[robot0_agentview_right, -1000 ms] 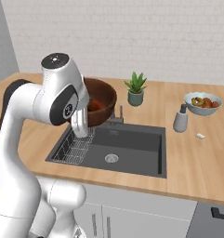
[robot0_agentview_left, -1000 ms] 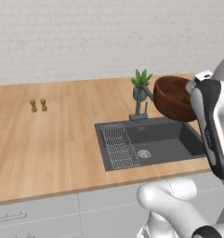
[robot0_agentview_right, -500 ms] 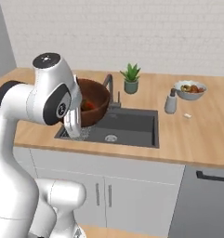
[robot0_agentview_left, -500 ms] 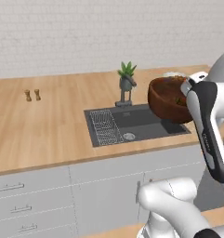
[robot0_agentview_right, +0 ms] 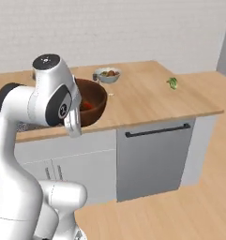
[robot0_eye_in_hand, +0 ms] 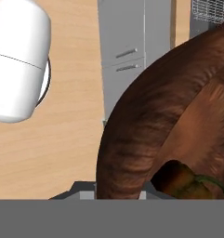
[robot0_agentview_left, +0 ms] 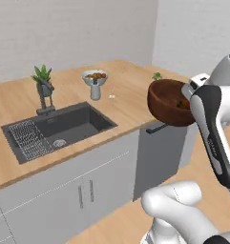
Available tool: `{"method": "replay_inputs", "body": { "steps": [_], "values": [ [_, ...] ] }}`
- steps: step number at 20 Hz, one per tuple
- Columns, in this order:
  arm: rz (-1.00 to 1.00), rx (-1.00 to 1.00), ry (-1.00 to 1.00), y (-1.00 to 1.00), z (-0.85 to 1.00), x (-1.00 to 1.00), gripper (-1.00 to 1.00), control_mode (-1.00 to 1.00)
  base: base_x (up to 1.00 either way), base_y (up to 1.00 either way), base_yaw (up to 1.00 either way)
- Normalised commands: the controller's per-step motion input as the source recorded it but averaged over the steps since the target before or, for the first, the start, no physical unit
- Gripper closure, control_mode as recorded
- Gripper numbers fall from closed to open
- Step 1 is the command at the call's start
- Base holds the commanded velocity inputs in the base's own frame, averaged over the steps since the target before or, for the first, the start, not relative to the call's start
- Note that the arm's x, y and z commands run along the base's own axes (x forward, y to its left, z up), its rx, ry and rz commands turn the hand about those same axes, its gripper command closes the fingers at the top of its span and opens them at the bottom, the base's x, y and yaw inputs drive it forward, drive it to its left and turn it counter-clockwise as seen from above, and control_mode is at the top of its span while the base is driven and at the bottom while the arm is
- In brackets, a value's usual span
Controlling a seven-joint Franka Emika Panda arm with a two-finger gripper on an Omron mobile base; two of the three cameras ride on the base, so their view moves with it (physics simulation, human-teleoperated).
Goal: Pick the bell pepper from the sink and place it in the bowl. Then pick the bowl and place it in the microwave. Then close the microwave door and press the start button.
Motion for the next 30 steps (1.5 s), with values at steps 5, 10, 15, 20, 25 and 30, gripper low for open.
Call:
{"method": "replay_inputs", "body": {
  "steps": [5, 10, 15, 20, 25, 30],
  "values": [
    [0.00, 0.00, 0.00, 0.00, 0.00, 0.00, 1.00, 1.00, 0.00, -0.19, -0.92],
    [0.00, 0.00, 0.00, 0.00, 0.00, 0.00, 1.00, 1.00, 0.09, -0.09, -0.86],
    [0.00, 0.00, 0.00, 0.00, 0.00, 0.00, 1.00, 1.00, 0.47, 0.17, -0.64],
    [0.00, 0.00, 0.00, 0.00, 0.00, 0.00, 1.00, 1.00, 0.99, 0.35, -0.41],
    [0.00, 0.00, 0.00, 0.00, 0.00, 0.00, 1.00, 1.00, 1.00, 0.00, -0.27],
    [0.00, 0.00, 0.00, 0.00, 0.00, 0.00, 1.00, 1.00, 0.93, -0.03, -0.29]
  ]
}}
